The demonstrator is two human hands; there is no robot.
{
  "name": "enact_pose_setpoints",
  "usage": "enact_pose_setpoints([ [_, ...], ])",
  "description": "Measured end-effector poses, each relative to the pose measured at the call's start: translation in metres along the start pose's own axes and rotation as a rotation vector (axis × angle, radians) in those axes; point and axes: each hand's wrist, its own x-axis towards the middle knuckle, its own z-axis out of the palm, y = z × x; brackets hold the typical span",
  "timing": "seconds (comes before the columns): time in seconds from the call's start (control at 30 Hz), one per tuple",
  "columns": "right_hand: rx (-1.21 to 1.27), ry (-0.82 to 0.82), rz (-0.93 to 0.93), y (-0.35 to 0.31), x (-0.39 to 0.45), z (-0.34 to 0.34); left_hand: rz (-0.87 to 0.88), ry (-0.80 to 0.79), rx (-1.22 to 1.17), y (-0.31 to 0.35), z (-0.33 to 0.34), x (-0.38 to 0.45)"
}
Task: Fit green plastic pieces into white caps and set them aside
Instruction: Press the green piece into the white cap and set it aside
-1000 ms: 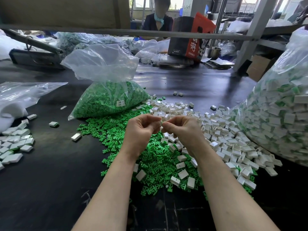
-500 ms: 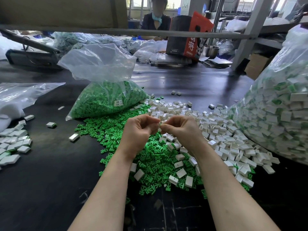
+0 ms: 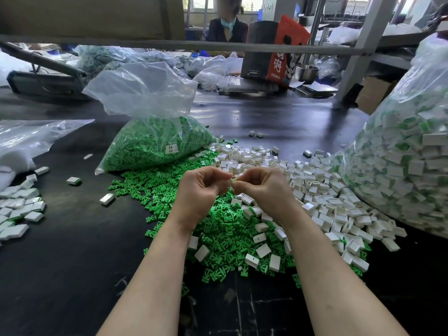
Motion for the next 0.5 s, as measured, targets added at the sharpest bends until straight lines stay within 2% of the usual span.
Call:
enact_pose_setpoints([
  [0.33,-0.060,-0.009,-0.050,0.0015,0.0003,0.0006,0.023,-0.005,0.005,-0.0005,-0.0014,-0.0008],
  [0.5,0.079,-0.004,-0.063,-0.0044,0.0009,0.0028,-0.073,0.087,-0.198,-0.0032,-0.0010,0.0003],
])
